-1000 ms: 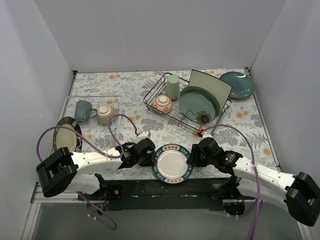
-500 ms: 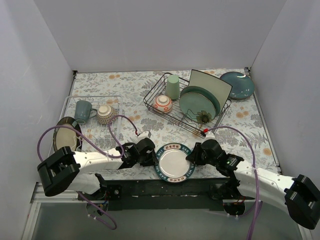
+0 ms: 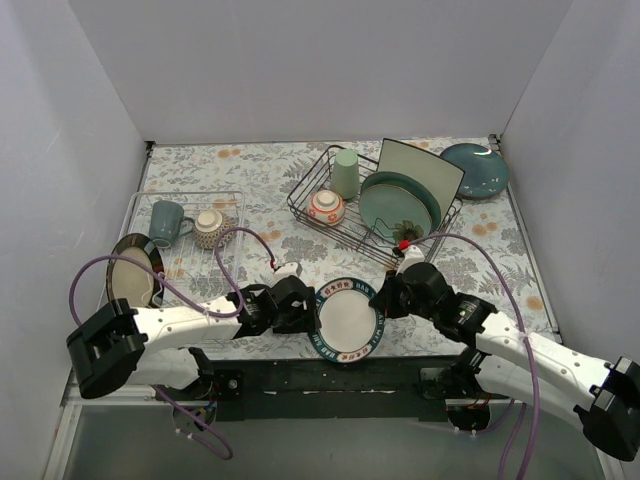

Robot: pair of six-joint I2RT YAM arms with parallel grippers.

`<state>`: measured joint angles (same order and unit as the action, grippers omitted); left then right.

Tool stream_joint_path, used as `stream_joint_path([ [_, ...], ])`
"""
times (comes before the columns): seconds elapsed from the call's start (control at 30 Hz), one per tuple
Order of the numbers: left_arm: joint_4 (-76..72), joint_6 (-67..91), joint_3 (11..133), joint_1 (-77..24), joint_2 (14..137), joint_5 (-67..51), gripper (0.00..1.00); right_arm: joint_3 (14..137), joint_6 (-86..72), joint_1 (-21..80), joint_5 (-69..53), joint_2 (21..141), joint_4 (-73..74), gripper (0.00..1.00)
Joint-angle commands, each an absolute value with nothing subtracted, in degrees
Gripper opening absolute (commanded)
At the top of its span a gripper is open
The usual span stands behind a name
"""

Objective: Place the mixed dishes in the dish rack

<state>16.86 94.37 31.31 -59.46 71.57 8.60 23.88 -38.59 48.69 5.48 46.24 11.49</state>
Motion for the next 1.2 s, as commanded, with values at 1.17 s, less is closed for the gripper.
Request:
stream_joint_path([
  [1.17, 32.08, 87.71, 32.78, -60.03, 52.21, 15.82, 0.98, 65.05, 33.65, 49.22, 43.59, 60.65, 3.35, 0.01],
])
